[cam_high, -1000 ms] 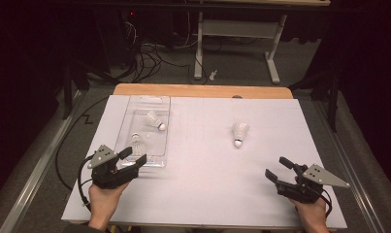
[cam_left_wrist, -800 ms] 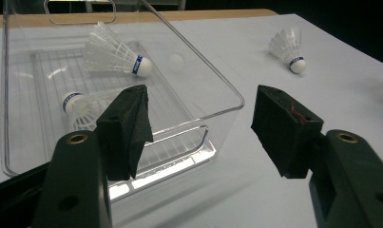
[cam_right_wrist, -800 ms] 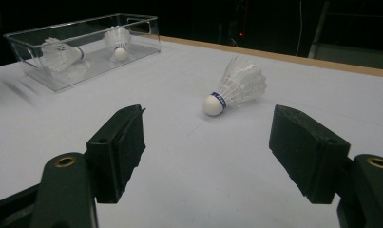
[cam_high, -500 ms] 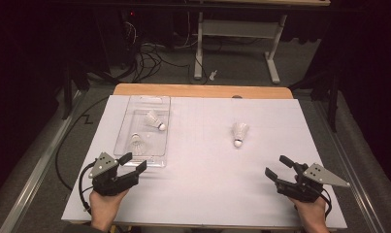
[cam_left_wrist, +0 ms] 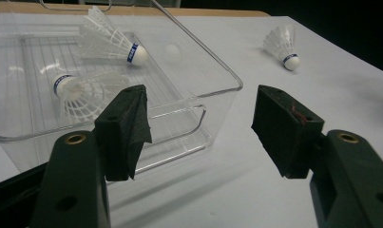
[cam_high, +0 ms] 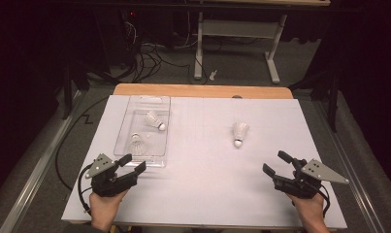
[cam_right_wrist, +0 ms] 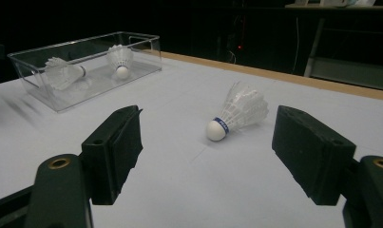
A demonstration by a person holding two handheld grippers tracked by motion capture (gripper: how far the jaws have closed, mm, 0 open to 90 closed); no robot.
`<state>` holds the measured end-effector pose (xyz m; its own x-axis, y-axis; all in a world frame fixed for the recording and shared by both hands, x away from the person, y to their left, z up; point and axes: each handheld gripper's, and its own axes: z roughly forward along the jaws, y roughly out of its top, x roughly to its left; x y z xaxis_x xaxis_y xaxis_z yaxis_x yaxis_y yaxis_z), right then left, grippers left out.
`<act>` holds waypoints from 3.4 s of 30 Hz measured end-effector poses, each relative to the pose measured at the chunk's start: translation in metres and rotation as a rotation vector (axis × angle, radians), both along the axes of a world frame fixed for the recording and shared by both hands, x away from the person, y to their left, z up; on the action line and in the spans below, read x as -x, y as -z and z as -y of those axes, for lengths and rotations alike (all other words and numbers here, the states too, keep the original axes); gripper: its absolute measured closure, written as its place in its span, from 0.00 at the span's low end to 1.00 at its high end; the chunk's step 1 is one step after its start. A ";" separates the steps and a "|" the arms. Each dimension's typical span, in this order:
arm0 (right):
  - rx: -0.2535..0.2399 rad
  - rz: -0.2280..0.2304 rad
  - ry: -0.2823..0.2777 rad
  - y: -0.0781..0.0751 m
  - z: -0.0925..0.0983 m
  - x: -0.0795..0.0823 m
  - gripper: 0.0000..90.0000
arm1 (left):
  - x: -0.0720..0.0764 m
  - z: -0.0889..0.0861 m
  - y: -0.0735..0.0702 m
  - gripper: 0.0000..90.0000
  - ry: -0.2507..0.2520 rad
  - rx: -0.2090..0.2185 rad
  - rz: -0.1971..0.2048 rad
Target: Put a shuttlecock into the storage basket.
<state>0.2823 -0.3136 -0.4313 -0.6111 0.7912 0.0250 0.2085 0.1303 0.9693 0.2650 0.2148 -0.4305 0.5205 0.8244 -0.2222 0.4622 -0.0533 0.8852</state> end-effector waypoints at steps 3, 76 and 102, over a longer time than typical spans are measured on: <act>0.011 0.005 -0.006 -0.002 -0.005 -0.002 0.28 | 0.000 0.001 0.000 0.41 0.002 -0.004 -0.001; 0.269 -0.304 0.066 -0.052 -0.071 -0.144 0.35 | -0.004 0.003 0.002 0.41 0.006 -0.017 -0.001; 0.506 -0.573 0.056 -0.039 -0.098 -0.201 0.44 | -0.004 0.002 0.003 0.41 0.009 -0.020 -0.003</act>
